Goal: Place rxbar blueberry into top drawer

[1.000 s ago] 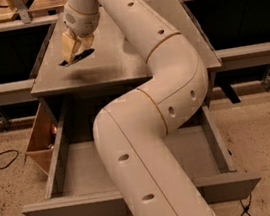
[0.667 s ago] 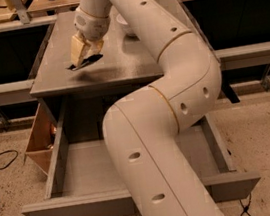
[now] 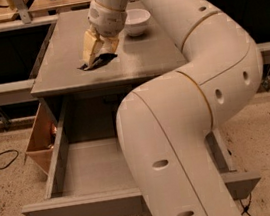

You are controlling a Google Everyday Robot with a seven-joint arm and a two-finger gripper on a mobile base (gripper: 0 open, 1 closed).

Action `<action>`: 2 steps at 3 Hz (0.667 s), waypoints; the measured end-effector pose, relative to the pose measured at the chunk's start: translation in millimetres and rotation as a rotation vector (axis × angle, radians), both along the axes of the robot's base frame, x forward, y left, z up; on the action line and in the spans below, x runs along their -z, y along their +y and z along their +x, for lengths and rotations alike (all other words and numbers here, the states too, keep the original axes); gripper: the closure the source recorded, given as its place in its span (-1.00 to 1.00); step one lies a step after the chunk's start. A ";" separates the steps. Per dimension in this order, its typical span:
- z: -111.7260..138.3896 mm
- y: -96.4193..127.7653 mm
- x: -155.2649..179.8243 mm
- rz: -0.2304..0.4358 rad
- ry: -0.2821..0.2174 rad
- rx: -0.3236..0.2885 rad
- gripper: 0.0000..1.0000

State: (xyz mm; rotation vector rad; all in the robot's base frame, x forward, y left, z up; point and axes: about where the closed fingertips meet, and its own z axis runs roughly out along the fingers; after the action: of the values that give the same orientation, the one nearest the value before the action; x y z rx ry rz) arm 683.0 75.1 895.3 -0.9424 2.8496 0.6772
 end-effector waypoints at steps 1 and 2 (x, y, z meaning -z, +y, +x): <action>-29.4 -16.6 -15.0 0.012 0.017 0.033 1.00; -54.4 -21.6 -42.8 0.063 -0.095 0.042 1.00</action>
Offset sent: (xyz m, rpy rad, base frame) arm -0.1435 -0.0316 -0.0908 0.0073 0.0056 -0.0980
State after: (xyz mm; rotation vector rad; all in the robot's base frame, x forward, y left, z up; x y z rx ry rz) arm 628.6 53.5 938.1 -0.8780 2.7407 0.6945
